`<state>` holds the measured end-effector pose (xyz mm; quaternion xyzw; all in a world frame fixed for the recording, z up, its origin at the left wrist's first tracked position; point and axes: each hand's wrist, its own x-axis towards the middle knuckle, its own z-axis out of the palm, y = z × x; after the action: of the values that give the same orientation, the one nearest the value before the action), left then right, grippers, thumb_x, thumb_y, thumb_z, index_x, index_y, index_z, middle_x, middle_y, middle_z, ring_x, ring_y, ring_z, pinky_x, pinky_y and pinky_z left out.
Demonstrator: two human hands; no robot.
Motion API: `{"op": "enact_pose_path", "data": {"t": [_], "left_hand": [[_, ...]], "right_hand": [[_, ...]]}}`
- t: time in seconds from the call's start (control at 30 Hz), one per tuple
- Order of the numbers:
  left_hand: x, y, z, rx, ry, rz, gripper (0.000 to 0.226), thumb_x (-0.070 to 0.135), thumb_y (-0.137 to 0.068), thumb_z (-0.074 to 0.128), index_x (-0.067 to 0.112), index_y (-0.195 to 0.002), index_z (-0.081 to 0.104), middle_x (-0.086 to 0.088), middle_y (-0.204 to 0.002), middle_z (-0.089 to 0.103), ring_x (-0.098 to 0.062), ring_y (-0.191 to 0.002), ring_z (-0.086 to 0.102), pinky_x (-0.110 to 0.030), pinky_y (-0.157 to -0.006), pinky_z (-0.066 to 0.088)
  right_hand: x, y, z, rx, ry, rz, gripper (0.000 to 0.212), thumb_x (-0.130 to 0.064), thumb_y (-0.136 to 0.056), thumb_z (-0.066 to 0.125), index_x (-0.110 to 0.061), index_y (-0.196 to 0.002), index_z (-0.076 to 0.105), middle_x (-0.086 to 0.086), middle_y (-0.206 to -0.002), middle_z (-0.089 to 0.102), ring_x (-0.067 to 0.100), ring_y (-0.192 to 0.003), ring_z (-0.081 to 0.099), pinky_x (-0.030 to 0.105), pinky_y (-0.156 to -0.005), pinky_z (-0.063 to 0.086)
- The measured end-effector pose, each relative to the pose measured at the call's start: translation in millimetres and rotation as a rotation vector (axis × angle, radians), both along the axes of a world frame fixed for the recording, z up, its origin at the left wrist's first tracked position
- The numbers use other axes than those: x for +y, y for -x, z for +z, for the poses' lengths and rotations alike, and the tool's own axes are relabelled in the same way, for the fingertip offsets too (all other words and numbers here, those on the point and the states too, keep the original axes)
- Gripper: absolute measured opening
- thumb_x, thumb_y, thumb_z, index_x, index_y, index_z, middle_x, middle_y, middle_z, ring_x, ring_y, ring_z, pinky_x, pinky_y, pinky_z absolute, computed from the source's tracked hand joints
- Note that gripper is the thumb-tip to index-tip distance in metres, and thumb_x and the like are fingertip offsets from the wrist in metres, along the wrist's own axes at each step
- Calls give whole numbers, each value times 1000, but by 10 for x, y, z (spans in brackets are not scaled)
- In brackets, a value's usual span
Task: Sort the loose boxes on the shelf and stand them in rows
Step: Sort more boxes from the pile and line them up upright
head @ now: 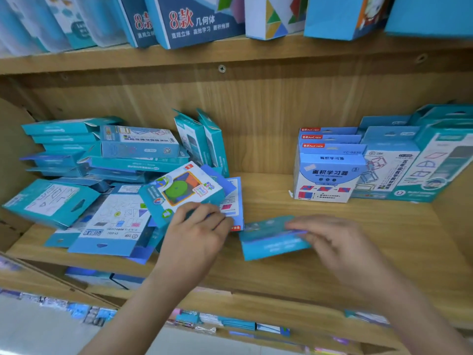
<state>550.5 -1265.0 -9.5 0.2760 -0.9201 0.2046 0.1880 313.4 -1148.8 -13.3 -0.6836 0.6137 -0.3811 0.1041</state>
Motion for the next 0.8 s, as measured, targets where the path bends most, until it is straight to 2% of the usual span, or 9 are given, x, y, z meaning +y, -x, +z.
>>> {"op": "enact_pose_path", "data": {"t": [0.07,0.13,0.2,0.3,0.47,0.57,0.67,0.73,0.8], "left_hand": [[-22,-2,-97,26,34,9,8,13,-82,67,21,-82,66,7,-80,64,-18,-90,63,-34,-86,37],[-18,-1,-173,57,58,3,7,14,-84,66,20,-80,65,5,-79,64,-19,-89,62,-35,-85,39],[-15,20,-179,51,74,16,9,14,-82,67,20,-76,62,4,-77,62,-21,-89,61,-36,-85,39],[3,61,-117,-15,60,43,9,12,-76,67,19,-73,62,2,-74,62,-24,-87,61,-38,-84,38],[59,66,-15,-85,-74,57,18,19,-70,58,17,-85,68,2,-80,68,-26,-88,62,-39,-85,36],[157,169,39,4,-257,88,41,41,-82,47,16,-110,65,1,-89,69,-25,-86,62,-36,-83,38],[269,348,147,231,-608,99,62,55,-86,51,23,-139,40,8,-118,60,-14,-104,56,-29,-86,44],[311,471,162,395,-889,84,80,48,-80,65,32,-146,22,20,-128,48,1,-108,50,-19,-87,41],[337,582,141,513,-1106,80,86,36,-76,75,43,-141,20,27,-123,49,11,-105,51,-16,-87,44]], "right_hand": [[19,147,223,-32,-57,-70,12,-32,-93,53,-35,-100,62,-10,-89,71,7,-82,64,31,-75,51],[-40,293,371,-168,-103,-108,9,-27,-93,56,-25,-90,64,0,-81,71,19,-75,64,38,-70,51],[-123,426,414,-317,-150,-134,15,-17,-93,56,-19,-81,66,0,-77,71,18,-72,64,31,-68,51],[-172,549,349,-371,-182,-169,23,-13,-94,54,-21,-74,63,-11,-68,67,2,-65,58,18,-60,45],[-173,571,243,-514,-160,-186,19,-8,-95,53,-8,-79,64,10,-79,67,14,-72,58,31,-68,44],[-195,562,205,-536,-181,-165,18,-13,-95,55,-9,-81,66,14,-81,69,18,-73,60,38,-71,47],[-186,510,188,-529,-196,-147,18,-15,-95,55,-15,-81,66,6,-79,70,14,-71,61,36,-71,47],[-170,441,190,-521,-193,-98,17,-16,-95,55,-14,-82,66,7,-78,67,12,-72,58,35,-70,45],[-137,374,184,-514,-171,-42,15,-22,-94,55,-14,-86,65,12,-85,65,14,-77,56,39,-72,46]]}}
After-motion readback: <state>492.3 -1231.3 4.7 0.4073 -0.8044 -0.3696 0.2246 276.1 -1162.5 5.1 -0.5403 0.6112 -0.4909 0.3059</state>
